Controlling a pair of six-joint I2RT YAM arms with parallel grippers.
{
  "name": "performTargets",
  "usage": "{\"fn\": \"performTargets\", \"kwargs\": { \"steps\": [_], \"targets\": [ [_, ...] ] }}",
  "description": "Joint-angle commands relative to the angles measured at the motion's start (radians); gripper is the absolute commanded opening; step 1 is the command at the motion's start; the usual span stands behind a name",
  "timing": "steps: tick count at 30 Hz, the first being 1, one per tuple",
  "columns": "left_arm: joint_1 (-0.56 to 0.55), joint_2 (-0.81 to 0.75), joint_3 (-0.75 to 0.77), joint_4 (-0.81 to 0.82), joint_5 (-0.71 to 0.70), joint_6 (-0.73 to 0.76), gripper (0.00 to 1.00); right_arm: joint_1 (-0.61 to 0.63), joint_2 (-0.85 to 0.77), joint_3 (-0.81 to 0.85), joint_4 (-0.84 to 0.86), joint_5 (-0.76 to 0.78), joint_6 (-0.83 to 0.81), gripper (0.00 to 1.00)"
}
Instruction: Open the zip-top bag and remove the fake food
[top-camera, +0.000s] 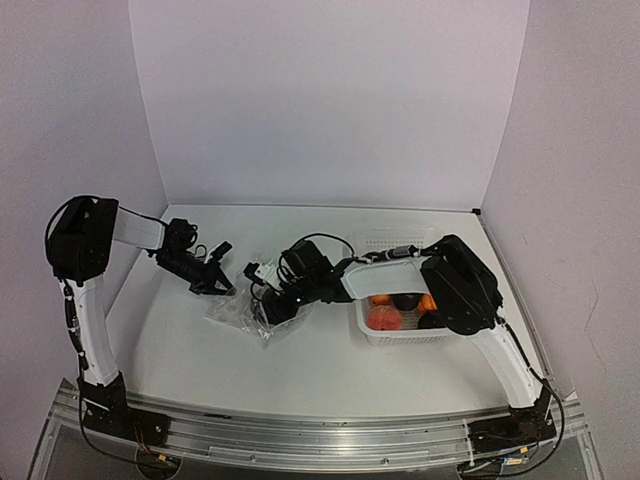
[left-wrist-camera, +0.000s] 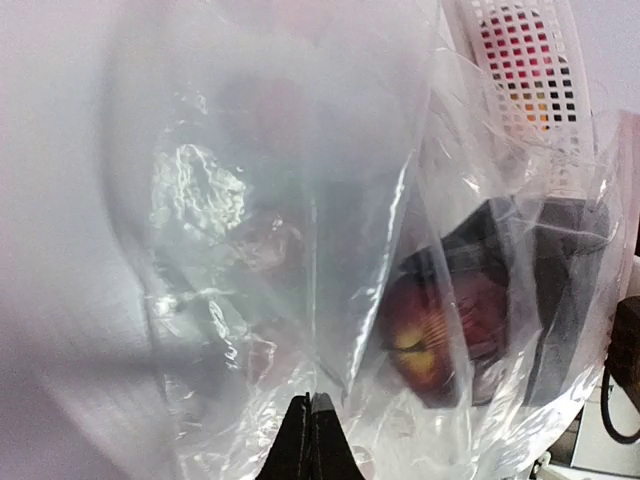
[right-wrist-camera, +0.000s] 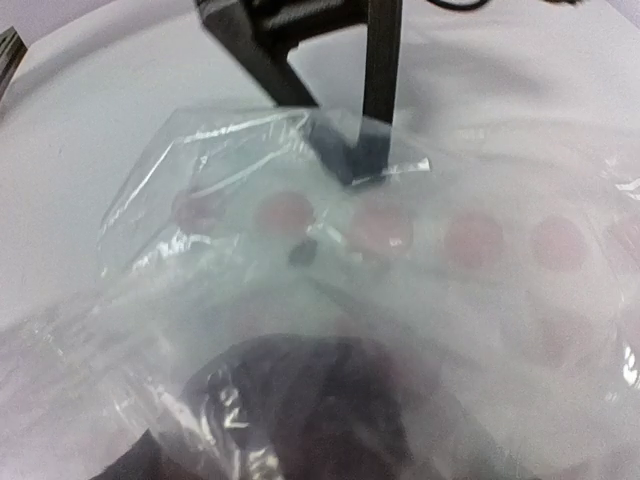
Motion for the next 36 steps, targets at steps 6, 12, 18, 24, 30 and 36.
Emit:
{"fn": "performTargets", "kwargs": {
  "steps": [6,12,18,24,30,36],
  "targets": [
    [0.128,-0.106,-0.037,0.015,-0.225,0.048,0.0,0.003,-0.285,-0.226,-0.009,0.1,-0.039,0.15],
    [0.147,-0.131,-0.063,0.027,-0.273,0.05,0.0,0.004,-0.369,-0.278,-0.017,0.105,-0.019,0.15],
    [0.173,-0.153,-0.071,0.033,-0.299,0.044,0.0,0.002,-0.487,-0.322,-0.032,0.146,-0.011,0.15],
    [0.174,-0.176,-0.087,0.035,-0.297,0.016,0.0,-0.064,-0.624,-0.402,-0.032,0.181,0.094,0.13],
    [0.173,-0.203,-0.095,0.015,-0.248,-0.057,0.0,-0.214,-0.706,-0.462,-0.153,0.62,0.422,0.05],
    [0.174,-0.211,-0.105,0.019,-0.223,-0.092,0.0,-0.332,-0.663,-0.427,-0.29,0.714,0.533,0.05]
  ]
}}
